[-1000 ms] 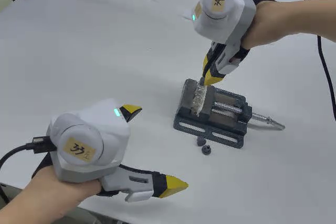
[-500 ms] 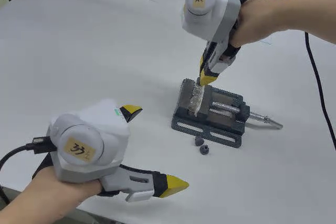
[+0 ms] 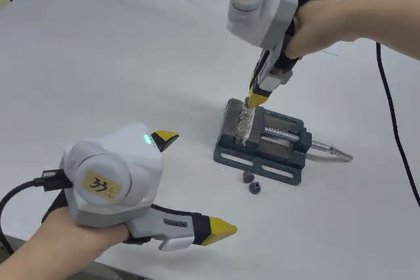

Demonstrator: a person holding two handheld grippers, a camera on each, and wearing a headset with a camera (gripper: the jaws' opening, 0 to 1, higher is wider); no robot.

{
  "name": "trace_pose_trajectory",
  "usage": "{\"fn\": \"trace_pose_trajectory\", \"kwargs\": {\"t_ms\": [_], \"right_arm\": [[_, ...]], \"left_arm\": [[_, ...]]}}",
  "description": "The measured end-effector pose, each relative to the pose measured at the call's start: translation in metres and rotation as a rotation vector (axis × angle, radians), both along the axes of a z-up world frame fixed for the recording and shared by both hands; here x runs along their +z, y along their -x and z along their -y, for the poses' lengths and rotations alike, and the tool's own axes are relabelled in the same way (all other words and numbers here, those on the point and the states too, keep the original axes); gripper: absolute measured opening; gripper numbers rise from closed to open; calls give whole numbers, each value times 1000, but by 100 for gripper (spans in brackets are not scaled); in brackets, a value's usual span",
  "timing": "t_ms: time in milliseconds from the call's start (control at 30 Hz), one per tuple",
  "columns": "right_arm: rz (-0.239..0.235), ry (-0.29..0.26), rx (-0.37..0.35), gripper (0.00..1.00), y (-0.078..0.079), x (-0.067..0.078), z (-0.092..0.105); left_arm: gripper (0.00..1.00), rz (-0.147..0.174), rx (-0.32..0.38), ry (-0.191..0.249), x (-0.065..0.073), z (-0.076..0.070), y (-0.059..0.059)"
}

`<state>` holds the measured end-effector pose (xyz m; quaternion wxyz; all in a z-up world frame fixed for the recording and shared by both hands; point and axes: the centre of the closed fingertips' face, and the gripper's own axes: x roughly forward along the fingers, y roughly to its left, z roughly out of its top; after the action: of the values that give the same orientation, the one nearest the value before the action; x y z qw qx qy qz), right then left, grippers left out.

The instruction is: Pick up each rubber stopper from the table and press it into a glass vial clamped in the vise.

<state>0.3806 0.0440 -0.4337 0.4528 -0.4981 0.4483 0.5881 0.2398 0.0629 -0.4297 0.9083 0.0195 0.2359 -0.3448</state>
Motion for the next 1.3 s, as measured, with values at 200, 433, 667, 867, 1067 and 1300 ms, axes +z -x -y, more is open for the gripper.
{"fn": "trace_pose_trajectory", "kwargs": {"t_ms": [200,433,667,867,1067,1300], "right_arm": [[10,-12,21,6,2,1,1],[16,-16,67,6,3,2,1],[25,-21,97,13,4,0,3],[39,-29,99,16,0,7,10],[28,-74,82,12,-2,14,6],[3,-100,76,6,4,13,1]], "left_arm": [[97,-2,3,0,-1,-2,0],[97,3,5,1,2,-3,-2],[97,2,6,-3,1,-5,-2],[97,0,8,-2,1,-5,-1],[97,2,9,0,2,-5,-2],[97,1,6,1,2,-4,-3]]}}
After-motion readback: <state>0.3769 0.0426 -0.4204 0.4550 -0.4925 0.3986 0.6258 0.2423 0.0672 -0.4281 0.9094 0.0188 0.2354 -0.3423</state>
